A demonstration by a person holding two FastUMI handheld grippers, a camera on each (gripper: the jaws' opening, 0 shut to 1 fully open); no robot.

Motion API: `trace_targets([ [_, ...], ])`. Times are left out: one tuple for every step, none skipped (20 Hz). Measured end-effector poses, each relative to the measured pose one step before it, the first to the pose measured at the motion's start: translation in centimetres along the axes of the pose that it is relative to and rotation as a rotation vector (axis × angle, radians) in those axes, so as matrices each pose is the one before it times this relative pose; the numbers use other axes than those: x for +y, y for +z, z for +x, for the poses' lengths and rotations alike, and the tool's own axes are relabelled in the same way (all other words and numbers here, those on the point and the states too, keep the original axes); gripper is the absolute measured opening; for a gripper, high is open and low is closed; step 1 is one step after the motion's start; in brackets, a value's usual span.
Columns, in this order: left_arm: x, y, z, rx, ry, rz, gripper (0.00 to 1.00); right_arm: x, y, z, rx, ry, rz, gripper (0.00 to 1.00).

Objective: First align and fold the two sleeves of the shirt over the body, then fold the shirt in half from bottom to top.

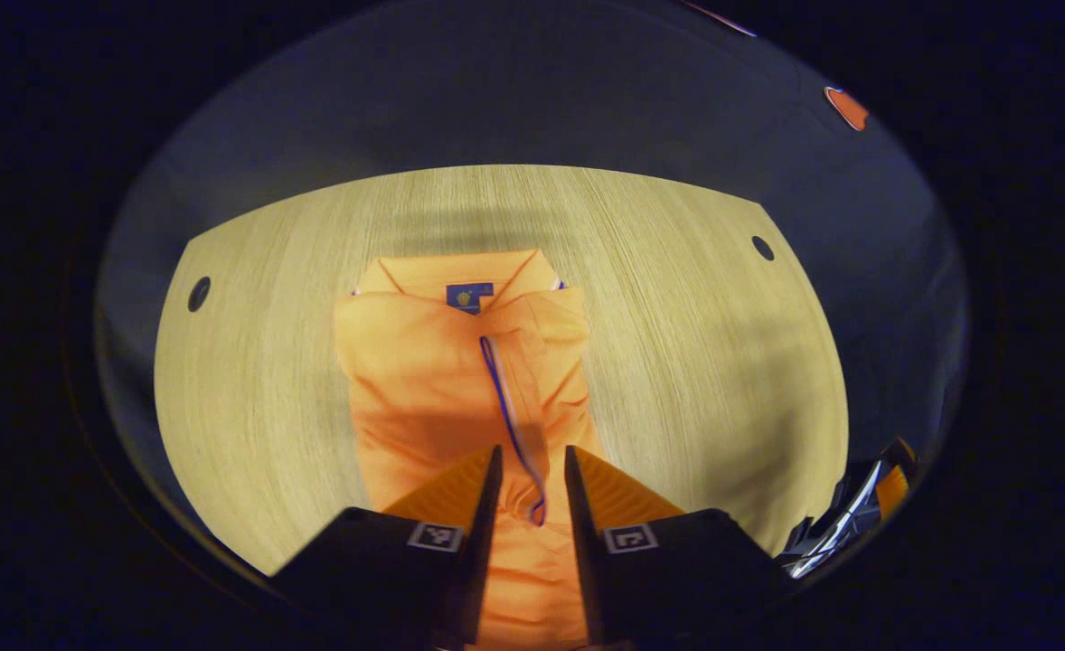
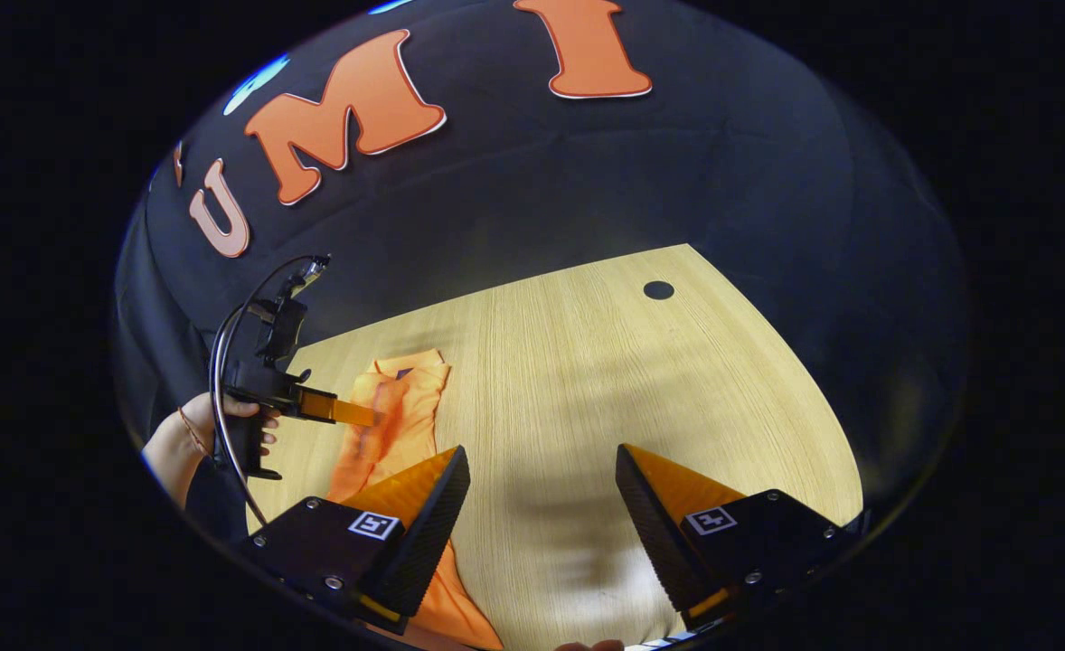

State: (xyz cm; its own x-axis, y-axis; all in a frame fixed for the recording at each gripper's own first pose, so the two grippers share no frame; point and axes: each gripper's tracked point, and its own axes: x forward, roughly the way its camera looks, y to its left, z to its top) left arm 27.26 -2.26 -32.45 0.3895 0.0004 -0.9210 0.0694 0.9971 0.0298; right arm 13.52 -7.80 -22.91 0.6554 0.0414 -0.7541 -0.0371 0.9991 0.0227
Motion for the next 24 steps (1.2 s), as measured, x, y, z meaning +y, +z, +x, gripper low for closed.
trace_targets([
  [-0.181,0.149,0.144,-0.00168,-0.00365,-0.00309,0.66,-0.045,-0.158,-0.034,0.00520,-0.00163,0.00281,0.99],
  [0.021,-0.252,-0.502,0.00396,-0.00315,0.00990,0.90,-0.035,-0.148,0.018,0.00332,0.00010,0.00200,0.99],
  [-0.002,-0.061,-0.034,-0.00464,0.01044,0.01135,1.00,0.138,-0.036,0.073,0.00281,0.00045,0.00085,0.99],
  [0.373,0.134,-0.197,-0.00777,0.01627,0.01532,0.99,0.251,-0.043,0.000,0.00240,0.00139,-0.00117,0.99],
  [0.181,-0.036,-0.151,-0.00850,0.01058,0.01519,0.94,0.299,-0.154,0.067,0.00367,0.00355,-0.00070,0.99],
  [0.253,0.050,-0.322,-0.00853,0.00847,0.01088,0.98,0.457,-0.002,0.211,0.00481,0.00490,-0.00093,0.99],
  [0.163,-0.083,-0.595,-0.00562,0.00286,0.00919,0.98,0.399,-0.107,0.124,0.00645,0.00514,-0.00377,0.99],
  [0.278,-0.121,-0.498,-0.00700,0.00265,0.00723,0.98,0.530,-0.026,0.173,0.00561,0.00390,-0.00609,0.99],
  [0.375,-0.180,-0.477,-0.00789,0.00309,0.00532,0.98,0.537,-0.149,0.214,0.00649,0.00549,-0.00863,0.99],
  [0.434,-0.178,-0.617,-0.00990,0.00442,0.00014,0.98,0.602,-0.140,0.208,0.00727,0.00705,-0.00965,0.99],
  [0.551,-0.305,-0.512,-0.00734,0.00389,-0.00401,0.98,0.748,-0.131,0.262,0.00802,0.00688,-0.01077,0.99],
  [0.510,-0.348,-0.624,-0.00615,0.00255,-0.00627,0.99,0.768,-0.114,0.300,0.00695,0.00601,-0.01224,0.99],
  [0.480,-0.409,-0.494,-0.00442,-0.00122,-0.00539,0.99,0.762,-0.087,0.297,0.00632,0.00734,-0.01193,0.99],
  [0.514,-0.425,-0.573,-0.00363,-0.00243,-0.00486,0.99,0.833,-0.028,0.298,0.00810,0.00869,-0.01048,0.99],
  [0.640,-0.630,-0.364,-0.00045,-0.00249,-0.00587,0.99,0.893,-0.211,0.308,0.00917,0.00826,-0.01027,0.99],
  [0.670,-0.571,-0.539,-0.00077,0.00009,-0.01183,0.99,0.860,-0.133,0.326,0.00794,0.00683,-0.01052,0.99],
  [0.586,-0.584,-0.530,-0.00288,-0.00043,-0.01479,0.99,0.870,-0.046,0.331,0.00757,0.00698,-0.01257,0.99],
  [0.634,-0.610,-0.415,-0.00316,-0.00080,-0.01494,0.99,0.887,-0.201,0.280,0.00853,0.00713,-0.01332,0.99],
  [0.675,-0.738,-0.447,-0.00189,0.00154,-0.01361,0.99,0.808,-0.159,0.320,0.01041,0.00542,-0.01417,0.99],
  [0.637,-0.680,-0.475,-0.00125,0.00203,-0.00833,0.99,0.783,-0.297,0.342,0.01257,0.00293,-0.01498,0.99],
  [0.692,-0.905,-0.399,-0.00078,0.00618,-0.00527,0.99,0.788,-0.381,0.267,0.01254,0.00216,-0.01662,0.99],
  [0.692,-0.915,-0.359,0.00075,0.00705,-0.00566,0.99,0.610,-0.425,0.378,0.01445,-0.00039,-0.01624,0.99],
  [0.585,-1.002,-0.308,0.00307,0.00407,-0.00420,0.99,0.632,-0.524,0.300,0.01770,-0.00262,-0.01632,0.99],
  [0.480,-1.020,-0.248,0.00489,0.00095,-0.00259,0.99,0.479,-0.624,0.312,0.01998,-0.00547,-0.01592,0.99],
])
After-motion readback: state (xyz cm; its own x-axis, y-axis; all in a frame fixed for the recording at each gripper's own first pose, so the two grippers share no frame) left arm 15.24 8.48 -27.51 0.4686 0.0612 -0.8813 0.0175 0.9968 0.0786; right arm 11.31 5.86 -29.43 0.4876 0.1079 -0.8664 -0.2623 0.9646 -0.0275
